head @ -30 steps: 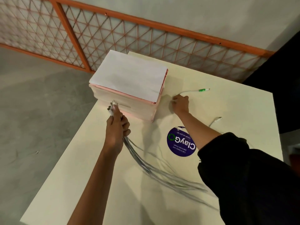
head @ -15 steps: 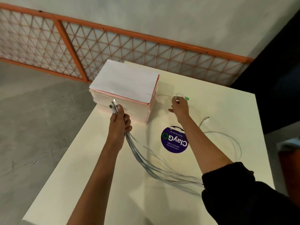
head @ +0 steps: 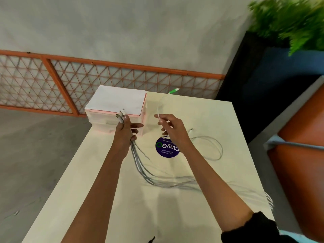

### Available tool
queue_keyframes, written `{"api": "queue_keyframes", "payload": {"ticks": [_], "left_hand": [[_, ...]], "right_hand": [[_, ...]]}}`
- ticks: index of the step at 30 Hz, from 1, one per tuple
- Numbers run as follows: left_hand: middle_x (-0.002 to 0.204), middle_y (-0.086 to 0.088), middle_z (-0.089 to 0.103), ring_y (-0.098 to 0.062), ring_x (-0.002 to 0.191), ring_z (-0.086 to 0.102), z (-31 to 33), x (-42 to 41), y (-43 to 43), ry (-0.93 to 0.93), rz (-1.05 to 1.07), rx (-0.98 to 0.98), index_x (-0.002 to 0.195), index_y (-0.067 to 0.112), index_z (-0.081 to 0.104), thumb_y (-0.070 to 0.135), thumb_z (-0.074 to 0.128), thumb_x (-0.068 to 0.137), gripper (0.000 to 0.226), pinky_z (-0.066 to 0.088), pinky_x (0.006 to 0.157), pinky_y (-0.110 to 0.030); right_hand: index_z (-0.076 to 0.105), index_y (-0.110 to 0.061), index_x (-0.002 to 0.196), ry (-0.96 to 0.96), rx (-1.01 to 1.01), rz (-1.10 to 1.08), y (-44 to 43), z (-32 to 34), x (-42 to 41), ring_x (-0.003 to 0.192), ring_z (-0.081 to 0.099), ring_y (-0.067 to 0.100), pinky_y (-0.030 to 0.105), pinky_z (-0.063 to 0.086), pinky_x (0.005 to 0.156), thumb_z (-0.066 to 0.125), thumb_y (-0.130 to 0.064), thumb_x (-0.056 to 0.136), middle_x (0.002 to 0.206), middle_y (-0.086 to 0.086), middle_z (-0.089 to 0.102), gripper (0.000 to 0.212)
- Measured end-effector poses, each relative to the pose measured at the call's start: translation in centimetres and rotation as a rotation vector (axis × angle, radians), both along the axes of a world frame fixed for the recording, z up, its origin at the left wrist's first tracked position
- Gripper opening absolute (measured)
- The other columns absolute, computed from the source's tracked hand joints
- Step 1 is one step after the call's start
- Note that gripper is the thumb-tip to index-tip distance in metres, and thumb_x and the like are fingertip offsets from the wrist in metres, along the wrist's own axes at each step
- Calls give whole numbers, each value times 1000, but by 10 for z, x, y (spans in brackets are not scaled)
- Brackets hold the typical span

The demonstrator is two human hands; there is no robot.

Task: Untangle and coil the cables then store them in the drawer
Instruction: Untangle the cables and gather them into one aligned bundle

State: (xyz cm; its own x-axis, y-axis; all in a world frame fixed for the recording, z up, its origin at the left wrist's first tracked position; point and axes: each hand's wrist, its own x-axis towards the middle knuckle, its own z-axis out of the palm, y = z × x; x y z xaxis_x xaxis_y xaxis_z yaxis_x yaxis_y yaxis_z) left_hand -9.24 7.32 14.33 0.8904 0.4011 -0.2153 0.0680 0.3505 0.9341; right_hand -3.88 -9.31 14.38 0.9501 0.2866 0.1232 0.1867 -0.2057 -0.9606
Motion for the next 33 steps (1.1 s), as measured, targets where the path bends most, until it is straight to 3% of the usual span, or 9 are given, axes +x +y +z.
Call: {"api": "queue_keyframes", "payload": {"ticks": [5,8,11,15,18,21,25,30,33], "left_hand": [[74,2,74,-8,64,68,10,-9,-16,-7,-103,69,93,17,43,40,28,103,30,34,43,-17],[77,3,75,-10,70,70,10,-15,-22,0,-147,112,97,13,48,41,26,104,36,43,59,-23],[74,-1,75,-15,70,70,7,-20,-25,-17,-166,77,96,8,55,38,26,104,43,51,70,-28],[68,-5,73,-15,63,70,11,-23,-30,-22,-129,-12,80,5,58,38,27,104,51,57,64,-25],[64,-4,72,-13,59,69,16,-25,-31,7,-75,-64,83,7,55,37,27,104,46,58,60,-22],[59,2,69,-8,49,63,17,-23,-26,-2,-37,-110,87,11,53,36,30,104,37,53,51,-19],[48,8,42,-3,38,30,16,-21,-25,-28,-43,-161,73,17,38,35,34,103,36,28,39,-15],[48,9,27,-4,40,23,15,-18,-25,-72,-80,-188,68,18,31,37,36,102,39,23,41,-17],[48,9,26,-5,41,23,17,-16,-23,-89,-97,-198,68,17,37,37,40,101,38,24,41,-17]], "right_hand": [[67,-8,115,-114,-64,87,-12,-3,-41,74,59,-2,14,50,63,54,-11,95,95,1,58,23],[68,-9,112,-106,-86,91,-12,-8,-58,73,55,7,23,52,63,55,-12,95,92,10,58,22],[69,-10,110,-128,-121,106,-10,-13,-68,70,52,12,15,46,61,58,-13,94,85,7,56,21],[70,-8,107,-200,-213,174,-6,-19,-79,69,50,-1,6,36,65,60,-11,92,76,-13,49,18],[71,-8,105,-206,-282,235,-11,-22,-82,70,50,2,9,36,68,59,-9,92,78,-5,53,17],[71,-15,103,-150,-334,328,-19,-28,-85,81,56,15,16,41,72,56,-12,94,89,7,60,18],[69,-18,101,-74,-381,339,-27,-31,-82,84,58,18,28,48,76,52,-15,96,93,3,63,18],[57,-14,106,-31,-361,276,-32,-29,-80,64,45,8,19,40,64,54,-16,96,76,-8,51,11],[57,-17,98,-43,-368,272,-29,-25,-80,61,44,7,19,40,61,59,-33,92,75,-6,50,18]]}}
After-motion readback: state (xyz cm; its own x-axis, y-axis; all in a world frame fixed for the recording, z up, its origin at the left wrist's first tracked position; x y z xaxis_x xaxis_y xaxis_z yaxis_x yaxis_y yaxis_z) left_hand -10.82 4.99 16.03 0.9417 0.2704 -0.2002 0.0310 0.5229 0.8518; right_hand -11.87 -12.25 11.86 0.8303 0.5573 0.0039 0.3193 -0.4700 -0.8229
